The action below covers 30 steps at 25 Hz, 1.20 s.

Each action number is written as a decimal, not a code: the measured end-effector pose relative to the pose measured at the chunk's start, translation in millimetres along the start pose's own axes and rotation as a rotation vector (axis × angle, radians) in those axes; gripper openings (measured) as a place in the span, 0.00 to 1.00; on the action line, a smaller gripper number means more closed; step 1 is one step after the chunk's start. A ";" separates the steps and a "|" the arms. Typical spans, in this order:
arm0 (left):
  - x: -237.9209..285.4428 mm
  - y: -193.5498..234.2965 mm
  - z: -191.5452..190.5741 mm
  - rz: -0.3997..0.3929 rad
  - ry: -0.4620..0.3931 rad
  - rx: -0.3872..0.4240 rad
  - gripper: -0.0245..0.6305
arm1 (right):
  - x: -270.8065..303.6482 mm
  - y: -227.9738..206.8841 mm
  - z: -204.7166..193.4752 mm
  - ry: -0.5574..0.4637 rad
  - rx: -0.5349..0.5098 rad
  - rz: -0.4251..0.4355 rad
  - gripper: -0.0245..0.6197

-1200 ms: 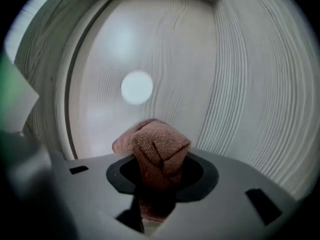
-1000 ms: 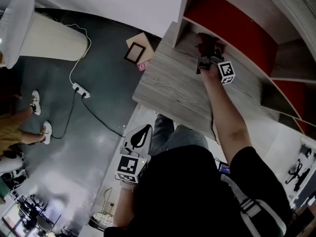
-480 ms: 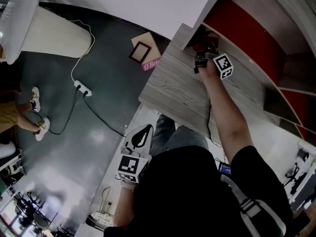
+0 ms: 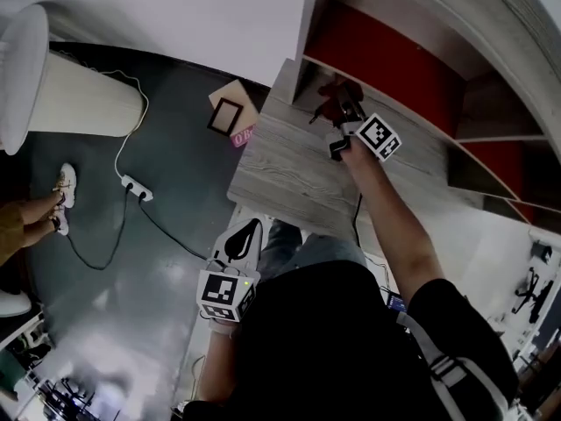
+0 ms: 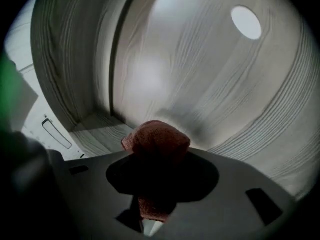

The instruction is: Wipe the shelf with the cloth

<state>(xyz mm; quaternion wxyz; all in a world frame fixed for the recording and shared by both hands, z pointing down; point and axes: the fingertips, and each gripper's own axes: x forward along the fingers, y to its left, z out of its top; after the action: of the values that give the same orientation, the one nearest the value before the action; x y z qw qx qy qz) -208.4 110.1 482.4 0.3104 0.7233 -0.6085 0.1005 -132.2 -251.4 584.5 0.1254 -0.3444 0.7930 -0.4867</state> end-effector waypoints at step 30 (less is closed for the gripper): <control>80.3 -133.8 111.3 -0.338 -0.106 0.242 0.05 | -280.7 156.4 97.1 0.157 -0.776 -0.019 0.25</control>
<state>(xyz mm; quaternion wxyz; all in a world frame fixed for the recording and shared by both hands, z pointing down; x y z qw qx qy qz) -88.9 -10.3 393.1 0.2012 0.8514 -0.4775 0.0810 58.6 -85.2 364.0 -0.0798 -0.3354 0.9219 -0.1768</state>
